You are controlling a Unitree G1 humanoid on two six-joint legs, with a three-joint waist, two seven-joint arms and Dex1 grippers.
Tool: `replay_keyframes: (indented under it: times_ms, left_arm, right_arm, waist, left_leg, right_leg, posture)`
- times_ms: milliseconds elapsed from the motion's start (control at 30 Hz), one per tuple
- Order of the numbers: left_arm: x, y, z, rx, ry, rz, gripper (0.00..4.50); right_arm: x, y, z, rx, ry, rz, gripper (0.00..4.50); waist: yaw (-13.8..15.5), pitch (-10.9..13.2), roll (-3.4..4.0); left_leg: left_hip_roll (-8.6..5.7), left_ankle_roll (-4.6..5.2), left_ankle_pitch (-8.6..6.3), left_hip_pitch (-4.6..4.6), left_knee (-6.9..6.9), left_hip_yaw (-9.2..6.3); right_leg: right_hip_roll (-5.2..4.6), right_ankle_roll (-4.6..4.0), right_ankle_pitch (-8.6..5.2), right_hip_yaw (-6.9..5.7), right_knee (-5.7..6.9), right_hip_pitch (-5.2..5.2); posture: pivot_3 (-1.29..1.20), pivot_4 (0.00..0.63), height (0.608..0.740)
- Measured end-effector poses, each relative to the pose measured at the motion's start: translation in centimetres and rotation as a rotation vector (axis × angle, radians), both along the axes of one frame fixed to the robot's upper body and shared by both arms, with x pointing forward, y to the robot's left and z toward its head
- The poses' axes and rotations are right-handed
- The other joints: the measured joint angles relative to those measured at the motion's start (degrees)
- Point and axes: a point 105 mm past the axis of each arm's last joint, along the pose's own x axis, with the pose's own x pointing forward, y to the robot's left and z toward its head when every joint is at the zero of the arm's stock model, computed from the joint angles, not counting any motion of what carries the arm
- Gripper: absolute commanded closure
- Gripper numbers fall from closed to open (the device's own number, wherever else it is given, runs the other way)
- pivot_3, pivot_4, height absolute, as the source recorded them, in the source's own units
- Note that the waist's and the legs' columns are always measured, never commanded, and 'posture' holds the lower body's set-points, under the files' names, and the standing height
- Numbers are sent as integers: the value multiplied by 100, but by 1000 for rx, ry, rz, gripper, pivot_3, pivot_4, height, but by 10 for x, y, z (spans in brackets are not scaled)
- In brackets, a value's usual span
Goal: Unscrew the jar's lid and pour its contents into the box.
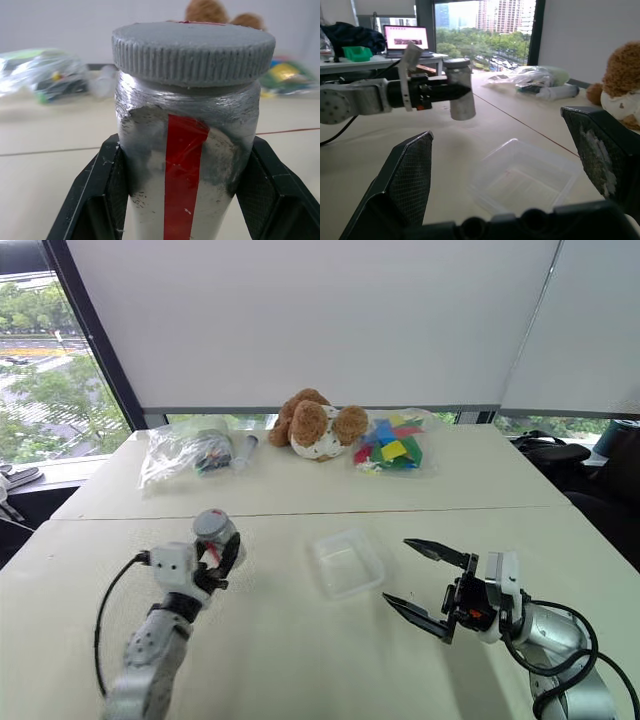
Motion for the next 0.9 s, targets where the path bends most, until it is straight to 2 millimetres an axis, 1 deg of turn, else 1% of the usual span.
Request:
replay_keyframes:
  times_ms: [67,133,200,267,300,367,433,533,600,667,767,900]
  left_arm:
    - [-8,18,14,51,13,-121,2256]
    - [-13,20,30,110,29,-265,2256]
    - [-17,8,45,182,44,-439,2256]
    - [-23,-13,48,270,89,-621,2256]
    - [-25,-27,50,298,99,-714,2256]
    - [-27,-47,50,323,107,-821,2256]
    - [-27,-63,47,342,106,-891,2256]
    - [-26,-89,42,334,95,-978,2256]
    - [-28,-104,41,323,84,-1030,2256]
    - [-29,-109,40,329,76,-1040,2256]
    - [-27,-111,39,329,64,-1033,2256]
    - [-28,-119,37,323,50,-1043,2256]
  right_arm:
    - [0,-5,0,-14,15,-20,0]
    - [-1,-7,4,-41,29,-30,0]
    - [-2,-4,12,-69,76,-30,0]
    - [-2,5,20,-56,132,-22,0]
    - [-3,14,26,-32,163,-2,0]
    - [-5,33,36,-13,189,50,0]
    - [-3,53,48,14,204,81,0]
    - [7,82,67,45,194,110,0]
    - [10,97,72,37,198,125,0]
    - [13,104,71,28,221,119,0]
    - [18,108,68,11,254,106,0]
    - [18,118,62,-18,288,134,0]
  waist:
    - [6,1,2]
    - [46,2,5]
    - [70,2,7]
    - [47,2,6]
    - [39,2,6]
    - [22,3,4]
    - [-11,4,2]
    - [-13,5,1]
    - [3,5,-2]
    - [30,5,-3]
    - [34,5,-3]
    - [25,5,-3]
  left_leg:
    - [2,0,0,1,2,0]
    - [2,-1,0,2,8,-2]
    - [1,-3,2,1,12,0]
    - [0,-3,2,-1,12,5]
    - [0,-3,2,-1,12,10]
    - [-2,-3,2,-3,10,11]
    - [0,-3,2,-3,4,10]
    - [0,-2,2,-10,4,2]
    - [3,-2,2,-13,4,-4]
    - [4,-2,2,-17,0,-6]
    - [4,-1,2,-18,0,-6]
    - [6,-1,2,-16,2,-6]
  right_leg:
    - [1,-7,-4,0,18,-8]
    - [0,-10,-6,-1,25,-8]
    - [-12,-10,-6,-2,25,-5]
    - [-16,-9,-6,-2,19,-4]
    - [-19,-9,-6,0,19,-4]
    - [-14,-8,-6,0,18,-9]
    - [-8,-8,-6,1,19,-13]
    - [5,-8,-6,2,23,-21]
    - [14,-8,-6,3,22,-22]
    - [16,-8,-6,3,22,-25]
    - [16,-8,-6,3,22,-27]
    - [18,-9,-6,4,24,-27]
  posture:
    - [0,150,740]
    - [0,150,740]
    - [0,150,740]
    - [0,150,740]
    - [0,150,740]
    - [0,150,740]
    - [0,150,740]
    - [0,150,740]
    - [0,150,740]
    - [0,150,740]
    - [0,150,740]
    - [0,150,740]
